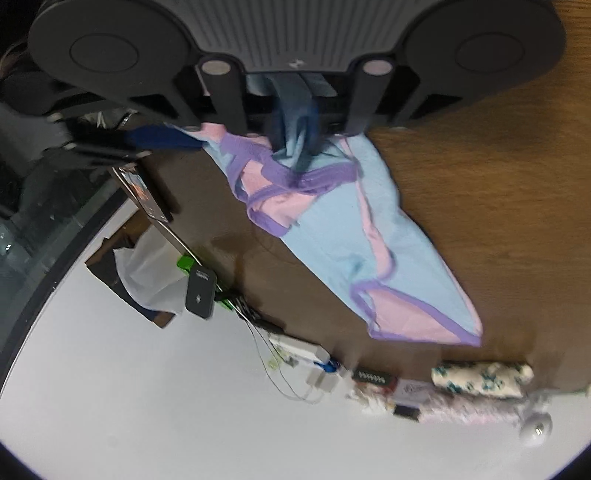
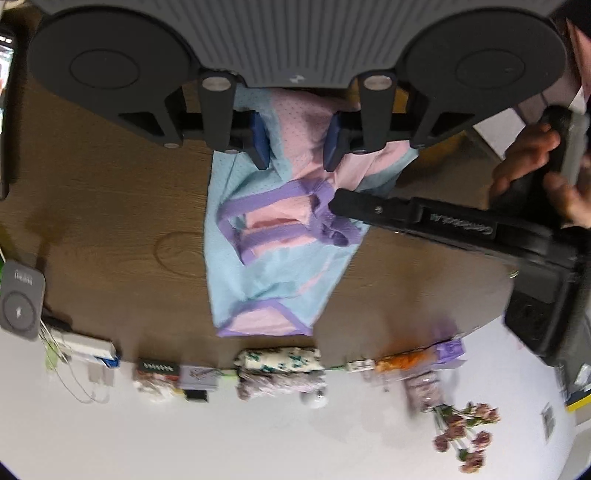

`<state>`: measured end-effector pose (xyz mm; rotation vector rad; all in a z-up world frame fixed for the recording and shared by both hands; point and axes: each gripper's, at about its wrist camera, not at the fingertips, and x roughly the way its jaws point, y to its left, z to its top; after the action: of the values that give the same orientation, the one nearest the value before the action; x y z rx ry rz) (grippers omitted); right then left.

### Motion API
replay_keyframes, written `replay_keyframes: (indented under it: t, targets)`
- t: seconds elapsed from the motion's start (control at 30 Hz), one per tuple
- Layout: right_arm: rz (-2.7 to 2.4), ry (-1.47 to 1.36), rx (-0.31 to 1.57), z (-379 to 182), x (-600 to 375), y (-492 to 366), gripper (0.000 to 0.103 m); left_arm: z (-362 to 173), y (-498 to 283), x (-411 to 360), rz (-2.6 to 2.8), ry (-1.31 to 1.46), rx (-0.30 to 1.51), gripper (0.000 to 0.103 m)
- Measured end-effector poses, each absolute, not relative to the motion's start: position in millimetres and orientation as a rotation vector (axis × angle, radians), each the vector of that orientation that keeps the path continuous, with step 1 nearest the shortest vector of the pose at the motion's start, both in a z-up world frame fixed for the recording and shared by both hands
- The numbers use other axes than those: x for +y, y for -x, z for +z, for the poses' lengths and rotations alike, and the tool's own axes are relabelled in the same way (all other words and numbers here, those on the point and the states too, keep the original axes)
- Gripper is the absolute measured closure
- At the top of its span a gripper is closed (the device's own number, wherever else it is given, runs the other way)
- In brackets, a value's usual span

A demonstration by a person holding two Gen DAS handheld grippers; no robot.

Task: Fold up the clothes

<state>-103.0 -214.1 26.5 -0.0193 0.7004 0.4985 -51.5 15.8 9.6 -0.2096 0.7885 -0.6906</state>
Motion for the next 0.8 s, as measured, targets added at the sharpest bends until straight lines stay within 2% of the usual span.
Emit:
replay_keyframes:
  t: [0.07, 0.13, 0.2, 0.27, 0.3, 0.33, 0.37, 0.4, 0.43, 0.47, 0.5, 0.57, 0.6, 0.67, 0.73, 0.8]
  targets:
    - [0.521, 0.016, 0.656, 38, -220, 108, 0.063, 16, 54, 24, -0.681, 0.211, 0.764, 0.073]
    - [0.547, 0.009, 0.615, 46, -227, 105, 0.058, 21, 56, 36, -0.673, 0.247, 0.726, 0.059]
    - [0.573, 0.01, 0.599, 47, -229, 94, 0.058, 23, 52, 37, -0.688, 0.286, 0.726, 0.048]
    - [0.571, 0.021, 0.62, 41, -224, 78, 0.06, 22, 44, 33, -0.705, 0.302, 0.746, 0.046]
    - [0.569, 0.026, 0.631, 37, -222, 71, 0.061, 21, 41, 31, -0.713, 0.31, 0.755, 0.049]
    - [0.573, 0.025, 0.64, 34, -221, 66, 0.061, 20, 37, 25, -0.7, 0.294, 0.758, 0.063]
    - [0.576, 0.024, 0.649, 31, -219, 61, 0.061, 19, 34, 22, -0.714, 0.298, 0.751, 0.078]
    - [0.578, 0.02, 0.658, 28, -219, 57, 0.061, 18, 31, 18, -0.73, 0.304, 0.744, 0.102]
    - [0.574, 0.006, 0.669, 25, -218, 53, 0.062, 17, 28, 15, -0.745, 0.309, 0.736, 0.099]
    - [0.569, -0.007, 0.675, 23, -218, 50, 0.07, 16, 25, 13, -0.752, 0.324, 0.729, 0.099]
    - [0.558, -0.017, 0.67, 23, -219, 48, 0.073, 15, 21, 11, -0.759, 0.34, 0.722, 0.099]
    - [0.537, -0.036, 0.661, 22, -221, 45, 0.074, 11, 15, 9, -0.738, 0.352, 0.719, 0.099]
    - [0.534, -0.046, 0.659, 22, -221, 42, 0.074, 9, 12, 8, -0.71, 0.348, 0.723, 0.097]
    - [0.524, -0.037, 0.658, 23, -223, 40, 0.074, 5, 10, 10, -0.666, 0.352, 0.732, 0.085]
    - [0.517, -0.014, 0.657, 25, -224, 42, 0.071, 6, 13, 19, -0.639, 0.366, 0.724, 0.061]
    - [0.552, 0.0, 0.652, 28, -226, 50, 0.069, 13, 23, 28, -0.616, 0.356, 0.691, 0.052]
